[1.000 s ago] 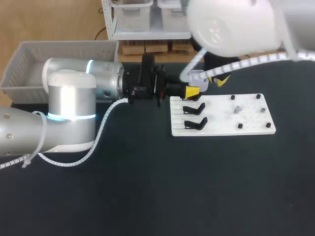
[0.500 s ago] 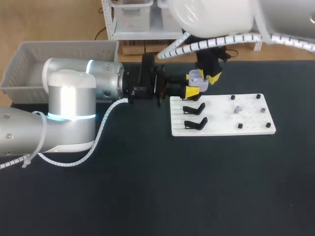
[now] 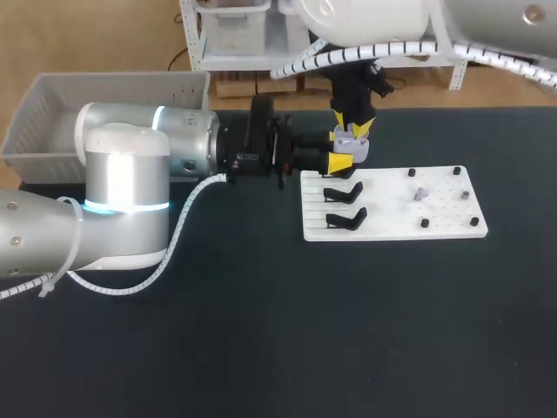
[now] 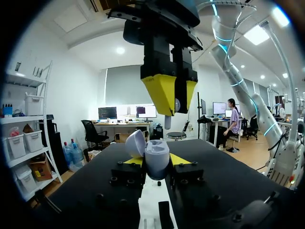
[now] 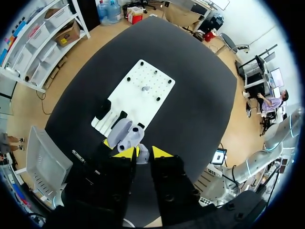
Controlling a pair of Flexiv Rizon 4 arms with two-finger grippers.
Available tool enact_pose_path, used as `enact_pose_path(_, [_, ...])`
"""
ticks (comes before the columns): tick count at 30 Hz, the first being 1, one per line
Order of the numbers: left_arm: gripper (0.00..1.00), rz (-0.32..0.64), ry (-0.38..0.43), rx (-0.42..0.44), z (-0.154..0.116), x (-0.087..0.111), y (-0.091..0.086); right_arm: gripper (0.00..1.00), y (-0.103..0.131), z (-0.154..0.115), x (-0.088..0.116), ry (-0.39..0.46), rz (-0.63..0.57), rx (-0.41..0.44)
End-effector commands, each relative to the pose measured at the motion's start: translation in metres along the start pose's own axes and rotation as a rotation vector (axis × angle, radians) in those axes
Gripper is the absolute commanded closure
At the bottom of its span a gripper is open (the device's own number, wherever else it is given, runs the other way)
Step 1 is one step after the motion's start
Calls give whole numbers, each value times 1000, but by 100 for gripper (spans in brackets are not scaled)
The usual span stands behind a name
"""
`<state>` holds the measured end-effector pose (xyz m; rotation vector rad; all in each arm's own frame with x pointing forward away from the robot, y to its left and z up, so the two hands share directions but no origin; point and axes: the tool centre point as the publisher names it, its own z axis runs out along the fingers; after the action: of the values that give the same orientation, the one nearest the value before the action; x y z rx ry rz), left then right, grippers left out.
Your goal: Pick up each earbud case from the left stands, insert the matching earbuds, close the lid, and place the case in the box.
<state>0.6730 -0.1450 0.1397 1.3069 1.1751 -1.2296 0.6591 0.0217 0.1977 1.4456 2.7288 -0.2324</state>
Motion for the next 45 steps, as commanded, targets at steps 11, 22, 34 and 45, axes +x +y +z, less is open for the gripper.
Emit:
enact_pose_path(11, [100, 31, -37, -26, -3, 1, 0, 100, -1, 0, -4, 56, -1, -8])
enact_pose_path(22, [100, 65, -38, -41, -6, 5, 1, 100, -3, 1, -3, 61, -9, -4])
enact_pose_path(34, [100, 97, -29, -36, -5, 4, 1, 100, -2, 6, -1, 71, -21, 2])
enact_pose_path(45, [100, 105, -24, -37, -4, 3, 1, 100, 0, 8, 0, 74, -26, 0])
